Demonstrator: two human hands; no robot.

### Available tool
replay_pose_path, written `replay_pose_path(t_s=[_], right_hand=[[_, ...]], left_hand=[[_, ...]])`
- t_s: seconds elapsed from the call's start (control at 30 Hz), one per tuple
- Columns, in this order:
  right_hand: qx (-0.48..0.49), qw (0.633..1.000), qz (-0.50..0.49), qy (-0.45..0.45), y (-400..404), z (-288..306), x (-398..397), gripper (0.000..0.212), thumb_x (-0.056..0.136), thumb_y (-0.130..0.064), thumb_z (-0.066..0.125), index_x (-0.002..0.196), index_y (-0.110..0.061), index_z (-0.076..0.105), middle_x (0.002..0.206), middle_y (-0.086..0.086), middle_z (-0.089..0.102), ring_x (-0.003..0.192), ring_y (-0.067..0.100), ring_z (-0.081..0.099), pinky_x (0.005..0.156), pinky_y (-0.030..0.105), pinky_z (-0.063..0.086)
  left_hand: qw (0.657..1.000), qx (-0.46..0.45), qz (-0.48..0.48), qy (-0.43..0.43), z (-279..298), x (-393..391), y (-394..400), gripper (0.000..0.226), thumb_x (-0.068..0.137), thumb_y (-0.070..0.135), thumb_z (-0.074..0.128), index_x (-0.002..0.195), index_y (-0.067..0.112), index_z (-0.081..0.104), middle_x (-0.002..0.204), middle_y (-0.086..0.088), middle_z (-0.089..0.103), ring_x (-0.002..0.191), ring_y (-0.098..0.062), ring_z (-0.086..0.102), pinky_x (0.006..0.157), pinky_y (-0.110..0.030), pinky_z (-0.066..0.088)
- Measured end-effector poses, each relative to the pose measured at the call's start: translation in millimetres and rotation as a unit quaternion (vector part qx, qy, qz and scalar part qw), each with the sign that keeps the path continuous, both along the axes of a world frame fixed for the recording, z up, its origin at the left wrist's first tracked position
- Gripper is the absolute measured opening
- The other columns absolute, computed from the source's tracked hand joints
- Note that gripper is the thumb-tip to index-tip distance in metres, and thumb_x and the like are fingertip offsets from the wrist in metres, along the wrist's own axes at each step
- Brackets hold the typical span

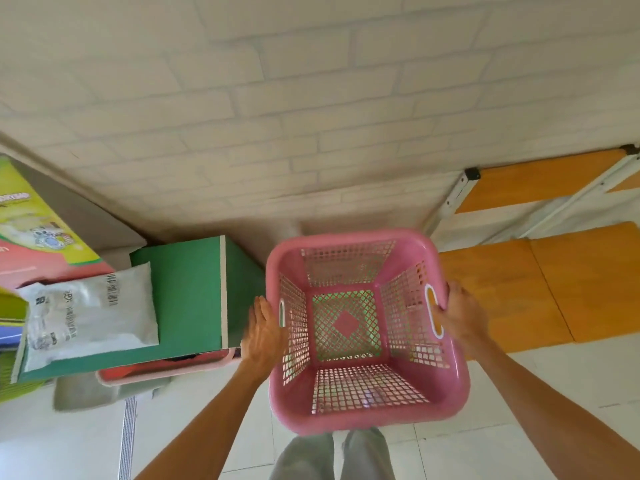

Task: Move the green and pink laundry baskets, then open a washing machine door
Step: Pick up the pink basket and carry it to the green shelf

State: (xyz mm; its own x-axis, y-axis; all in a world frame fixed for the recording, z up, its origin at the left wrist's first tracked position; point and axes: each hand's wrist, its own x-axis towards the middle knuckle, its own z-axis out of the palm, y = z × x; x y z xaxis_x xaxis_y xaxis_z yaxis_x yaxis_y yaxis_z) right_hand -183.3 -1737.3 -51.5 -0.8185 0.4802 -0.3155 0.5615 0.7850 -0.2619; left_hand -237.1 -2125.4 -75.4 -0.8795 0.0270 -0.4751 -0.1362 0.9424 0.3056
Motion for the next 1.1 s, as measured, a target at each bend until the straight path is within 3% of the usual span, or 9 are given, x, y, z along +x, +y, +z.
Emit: replay_pose_path(t_s=[0.1, 0.27, 0.33, 0.4, 0.47, 0.63, 0.83, 1.1], right_hand=[[0.000, 1.000, 0.007, -0.017, 0, -27, -6, 0.043, 0.084, -0.028, 0.075, 0.113, -0.006, 0.052, 0.091, 0.007, 0.065, 0.065, 0.019, 0.054, 0.042, 0.019, 0.027], [-0.017, 0.999, 0.023, -0.042, 2, -99, -6, 0.038, 0.082, -0.023, 0.076, 0.107, -0.004, 0.053, 0.083, 0.002, 0.060, 0.055, 0.010, 0.053, 0.040, 0.021, 0.039], [-0.018, 0.999, 0.024, -0.043, 3, -131, -7, 0.036, 0.083, -0.021, 0.074, 0.105, -0.004, 0.052, 0.085, 0.005, 0.064, 0.058, 0.017, 0.057, 0.044, 0.030, 0.048], [-0.017, 0.999, 0.025, -0.032, 4, -160, -15, 0.033, 0.084, -0.019, 0.072, 0.105, -0.003, 0.052, 0.084, 0.005, 0.063, 0.056, 0.019, 0.056, 0.043, 0.029, 0.046], [-0.029, 0.999, 0.035, -0.029, 4, -183, -24, 0.032, 0.087, -0.015, 0.070, 0.109, 0.000, 0.051, 0.082, 0.003, 0.059, 0.053, 0.017, 0.053, 0.040, 0.024, 0.039], [-0.062, 0.996, 0.042, -0.052, 1, -228, -30, 0.024, 0.091, -0.010, 0.066, 0.109, -0.001, 0.053, 0.080, 0.010, 0.064, 0.052, 0.022, 0.065, 0.043, 0.037, 0.056], [-0.046, 0.996, 0.036, -0.063, 1, -261, -26, 0.025, 0.091, -0.010, 0.066, 0.111, -0.004, 0.053, 0.087, 0.010, 0.066, 0.057, 0.023, 0.067, 0.046, 0.039, 0.059], [-0.047, 0.997, 0.014, -0.060, 8, -289, -21, 0.027, 0.089, -0.014, 0.067, 0.108, -0.010, 0.048, 0.094, 0.014, 0.069, 0.063, 0.027, 0.070, 0.047, 0.042, 0.060]], left_hand=[[0.999, -0.003, 0.031, 0.018, -38, -1, 3, 0.081, 0.092, 0.014, 0.059, 0.155, 0.000, 0.010, 0.156, -0.023, 0.032, 0.142, -0.038, 0.037, 0.111, -0.053, 0.040], [0.997, -0.039, 0.047, 0.039, -118, 2, 2, 0.071, 0.084, 0.009, 0.064, 0.143, -0.004, 0.027, 0.124, -0.026, 0.059, 0.110, -0.042, 0.064, 0.089, -0.051, 0.057], [0.997, -0.046, 0.039, 0.037, -144, 3, 4, 0.071, 0.075, 0.004, 0.066, 0.137, -0.005, 0.032, 0.117, -0.026, 0.060, 0.105, -0.042, 0.063, 0.089, -0.051, 0.056], [0.997, -0.048, 0.037, 0.045, -167, 0, 5, 0.069, 0.073, 0.001, 0.065, 0.134, -0.006, 0.034, 0.115, -0.024, 0.059, 0.105, -0.041, 0.062, 0.091, -0.050, 0.055], [0.997, -0.041, 0.045, 0.055, -187, 0, 3, 0.066, 0.077, 0.001, 0.064, 0.134, -0.006, 0.033, 0.116, -0.024, 0.058, 0.106, -0.040, 0.061, 0.092, -0.050, 0.054], [0.993, -0.019, 0.093, 0.070, -222, 11, 9, 0.052, 0.094, 0.006, 0.049, 0.140, -0.002, 0.026, 0.117, -0.026, 0.059, 0.102, -0.042, 0.064, 0.086, -0.054, 0.057], [0.996, -0.018, 0.076, 0.038, -243, 13, 8, 0.057, 0.091, 0.004, 0.055, 0.139, 0.000, 0.024, 0.109, -0.024, 0.062, 0.090, -0.042, 0.067, 0.078, -0.052, 0.058], [0.997, 0.021, 0.073, -0.027, -248, -6, 11, 0.070, 0.092, 0.000, 0.056, 0.148, 0.000, 0.014, 0.120, -0.026, 0.055, 0.087, -0.045, 0.065, 0.077, -0.057, 0.056]])
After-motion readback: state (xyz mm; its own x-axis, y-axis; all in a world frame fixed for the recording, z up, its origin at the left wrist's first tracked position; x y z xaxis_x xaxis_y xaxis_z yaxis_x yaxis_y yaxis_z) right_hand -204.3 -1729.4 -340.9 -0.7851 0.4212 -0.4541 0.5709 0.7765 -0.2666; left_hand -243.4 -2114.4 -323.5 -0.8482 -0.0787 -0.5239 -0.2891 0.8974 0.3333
